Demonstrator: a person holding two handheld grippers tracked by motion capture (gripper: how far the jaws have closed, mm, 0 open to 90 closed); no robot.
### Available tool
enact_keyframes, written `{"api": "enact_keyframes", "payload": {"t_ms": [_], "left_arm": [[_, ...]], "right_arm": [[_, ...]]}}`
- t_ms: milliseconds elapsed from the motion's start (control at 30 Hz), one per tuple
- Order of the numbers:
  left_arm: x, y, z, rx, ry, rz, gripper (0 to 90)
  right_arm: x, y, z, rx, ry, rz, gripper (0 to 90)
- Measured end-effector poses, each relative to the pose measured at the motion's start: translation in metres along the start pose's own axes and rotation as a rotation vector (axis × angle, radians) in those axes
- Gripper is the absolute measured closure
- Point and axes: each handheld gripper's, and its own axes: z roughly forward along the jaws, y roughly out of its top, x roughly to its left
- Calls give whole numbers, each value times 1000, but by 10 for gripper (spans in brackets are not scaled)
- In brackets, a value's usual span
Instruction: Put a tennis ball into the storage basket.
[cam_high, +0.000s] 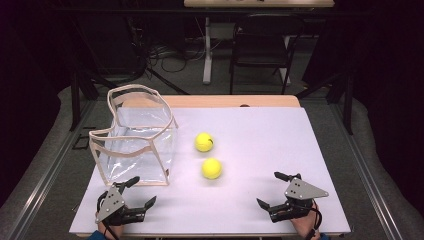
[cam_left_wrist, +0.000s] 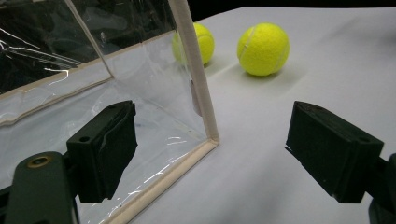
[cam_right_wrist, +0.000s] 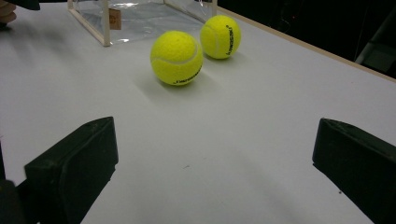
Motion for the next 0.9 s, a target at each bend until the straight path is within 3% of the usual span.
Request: {"api": "enact_keyframes", "payload": {"t_ms": [500, 900], "left_arm": [[0, 0, 0, -2, 0, 0, 159], [0, 0, 0, 4, -2, 0, 159]], "right_arm": [[0, 5, 4, 24, 7, -10, 0], [-1, 14, 16, 74, 17, -23, 0]]}}
